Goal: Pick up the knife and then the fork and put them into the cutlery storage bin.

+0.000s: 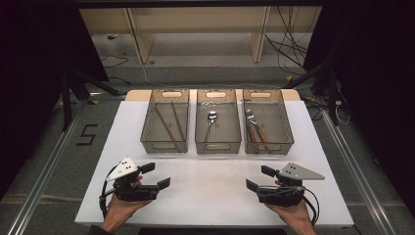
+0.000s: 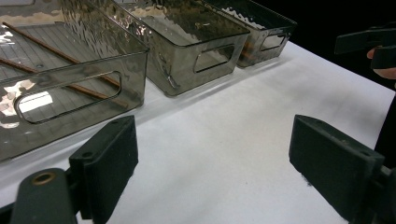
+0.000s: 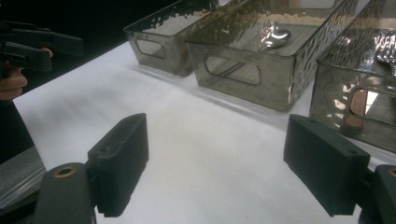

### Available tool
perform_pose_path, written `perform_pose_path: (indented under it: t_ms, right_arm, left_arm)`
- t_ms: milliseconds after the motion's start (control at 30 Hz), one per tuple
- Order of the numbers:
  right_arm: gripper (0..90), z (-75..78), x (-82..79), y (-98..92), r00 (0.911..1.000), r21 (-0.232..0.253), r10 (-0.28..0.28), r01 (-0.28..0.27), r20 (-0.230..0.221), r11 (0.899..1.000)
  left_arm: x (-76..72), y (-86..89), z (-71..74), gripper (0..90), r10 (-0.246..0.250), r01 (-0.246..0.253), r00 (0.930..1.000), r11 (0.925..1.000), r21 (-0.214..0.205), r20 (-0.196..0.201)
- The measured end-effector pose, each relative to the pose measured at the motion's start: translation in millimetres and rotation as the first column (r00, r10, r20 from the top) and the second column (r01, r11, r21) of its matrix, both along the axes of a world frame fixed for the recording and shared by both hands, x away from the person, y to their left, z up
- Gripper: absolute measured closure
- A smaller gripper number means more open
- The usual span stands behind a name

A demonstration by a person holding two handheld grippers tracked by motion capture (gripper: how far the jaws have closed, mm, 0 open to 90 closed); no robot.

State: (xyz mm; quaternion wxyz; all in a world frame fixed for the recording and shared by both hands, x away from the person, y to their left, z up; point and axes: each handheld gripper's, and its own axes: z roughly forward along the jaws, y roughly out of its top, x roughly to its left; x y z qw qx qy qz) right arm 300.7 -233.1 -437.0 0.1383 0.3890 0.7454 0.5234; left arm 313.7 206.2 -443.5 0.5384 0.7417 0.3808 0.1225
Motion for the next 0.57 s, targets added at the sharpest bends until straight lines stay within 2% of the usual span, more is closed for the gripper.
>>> perform_pose_path:
  t_ms: [567]
  right_arm:
    - [17.9,-0.4,1.0,-1.2,0.9999,0.002,-0.011,0.011,0.011,1.0]
  left_arm:
    - [0.8,0.3,-0.4,15.2,0.009,-0.009,1.0,1.0,-0.003,0.001]
